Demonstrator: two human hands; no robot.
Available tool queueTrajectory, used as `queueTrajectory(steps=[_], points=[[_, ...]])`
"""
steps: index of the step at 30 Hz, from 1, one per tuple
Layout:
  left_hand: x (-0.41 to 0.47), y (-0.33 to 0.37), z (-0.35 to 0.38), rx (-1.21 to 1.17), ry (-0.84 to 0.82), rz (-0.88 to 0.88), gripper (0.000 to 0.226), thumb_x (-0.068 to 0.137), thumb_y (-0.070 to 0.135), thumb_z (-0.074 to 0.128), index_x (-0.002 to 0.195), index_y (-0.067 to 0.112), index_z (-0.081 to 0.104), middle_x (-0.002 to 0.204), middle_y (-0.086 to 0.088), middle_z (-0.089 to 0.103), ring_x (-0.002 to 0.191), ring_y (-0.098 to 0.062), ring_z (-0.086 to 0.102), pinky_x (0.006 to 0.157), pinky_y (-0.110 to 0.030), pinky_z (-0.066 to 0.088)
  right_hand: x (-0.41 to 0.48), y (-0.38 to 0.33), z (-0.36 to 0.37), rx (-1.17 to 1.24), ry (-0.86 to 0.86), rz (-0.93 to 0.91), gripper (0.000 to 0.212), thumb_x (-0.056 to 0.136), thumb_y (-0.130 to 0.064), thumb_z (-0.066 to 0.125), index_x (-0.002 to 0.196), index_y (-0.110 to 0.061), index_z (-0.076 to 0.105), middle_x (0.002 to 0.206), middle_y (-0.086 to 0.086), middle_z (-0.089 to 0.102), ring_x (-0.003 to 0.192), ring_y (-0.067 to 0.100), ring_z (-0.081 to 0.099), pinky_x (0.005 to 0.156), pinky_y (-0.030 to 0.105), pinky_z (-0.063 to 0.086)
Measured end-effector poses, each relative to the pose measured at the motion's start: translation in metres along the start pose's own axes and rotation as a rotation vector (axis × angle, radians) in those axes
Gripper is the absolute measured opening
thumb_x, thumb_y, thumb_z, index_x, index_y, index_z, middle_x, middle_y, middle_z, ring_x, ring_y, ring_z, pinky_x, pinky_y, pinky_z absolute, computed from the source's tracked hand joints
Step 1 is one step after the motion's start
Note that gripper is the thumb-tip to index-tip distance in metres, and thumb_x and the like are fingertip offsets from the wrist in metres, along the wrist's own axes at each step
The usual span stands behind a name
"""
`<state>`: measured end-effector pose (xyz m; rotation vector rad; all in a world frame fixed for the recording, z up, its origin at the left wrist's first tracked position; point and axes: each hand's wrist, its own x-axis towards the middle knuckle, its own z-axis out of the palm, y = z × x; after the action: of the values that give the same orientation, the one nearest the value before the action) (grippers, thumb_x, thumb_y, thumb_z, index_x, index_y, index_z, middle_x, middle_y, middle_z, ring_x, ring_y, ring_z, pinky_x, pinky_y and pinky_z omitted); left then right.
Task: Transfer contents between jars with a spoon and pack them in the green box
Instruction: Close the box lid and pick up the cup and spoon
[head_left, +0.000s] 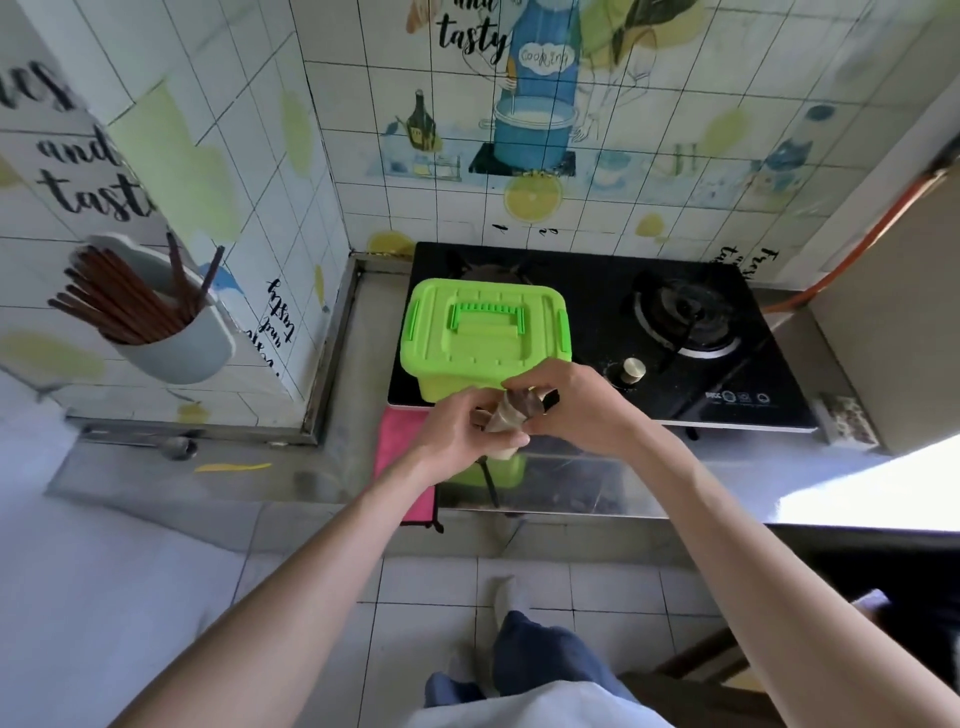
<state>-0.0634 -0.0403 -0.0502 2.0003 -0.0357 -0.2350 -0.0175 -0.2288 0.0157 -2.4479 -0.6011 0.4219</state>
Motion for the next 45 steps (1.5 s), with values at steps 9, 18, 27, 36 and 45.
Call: queueTrajectory(steps=[9,18,27,36,45], points=[[-0.01,0.009,-0.002,-0.025,0.051,0.044,0.04,0.077,0.041,0.09,0.109,0.023,0.075,0.101,0.014,0.076,0.094,-0.002,0.071,0.081,-0.02,0.055,0.0,-0.02,0.0,-0.331,0.101,0.184,0.063,0.072,-0.081,0.066,0.094,-0.022,0.069,0.082,-0.003,0.069,0.072,0.018,0.066,0.064,0.037,0.058],[0.0,-0.002,0.007,0.018,0.166,0.02,0.057,0.076,0.047,0.089,0.125,0.024,0.071,0.116,0.014,0.07,0.102,0.0,0.065,0.096,-0.025,0.05,-0.001,-0.008,-0.012,-0.255,0.147,0.195,0.064,0.082,-0.085,0.048,0.091,-0.024,0.064,0.086,-0.008,0.07,0.077,0.014,0.066,0.06,0.033,0.05],[0.01,-0.002,0.026,-0.02,0.209,0.025,0.054,0.074,0.044,0.09,0.122,0.027,0.072,0.117,0.014,0.071,0.105,-0.004,0.066,0.096,-0.037,0.055,0.0,0.013,-0.006,-0.138,0.08,0.07,0.048,0.074,-0.059,0.076,0.111,-0.028,0.07,0.1,-0.012,0.067,0.089,0.008,0.067,0.078,0.038,0.06],[0.015,-0.002,0.044,-0.029,0.238,0.027,0.053,0.068,0.061,0.086,0.112,0.035,0.072,0.111,0.016,0.073,0.105,-0.006,0.068,0.097,-0.046,0.055,-0.003,0.032,-0.012,-0.07,0.103,0.086,0.072,0.074,-0.047,0.083,0.138,-0.026,0.057,0.126,-0.011,0.061,0.109,0.006,0.063,0.085,0.037,0.058],[0.016,0.005,0.05,0.034,0.283,0.026,0.058,0.072,0.058,0.085,0.12,0.028,0.071,0.114,0.014,0.07,0.104,-0.004,0.065,0.095,-0.038,0.054,0.0,0.034,-0.015,-0.183,0.012,0.226,0.046,0.072,-0.06,0.079,0.095,-0.021,0.071,0.087,-0.006,0.074,0.084,0.019,0.07,0.075,0.043,0.06]])
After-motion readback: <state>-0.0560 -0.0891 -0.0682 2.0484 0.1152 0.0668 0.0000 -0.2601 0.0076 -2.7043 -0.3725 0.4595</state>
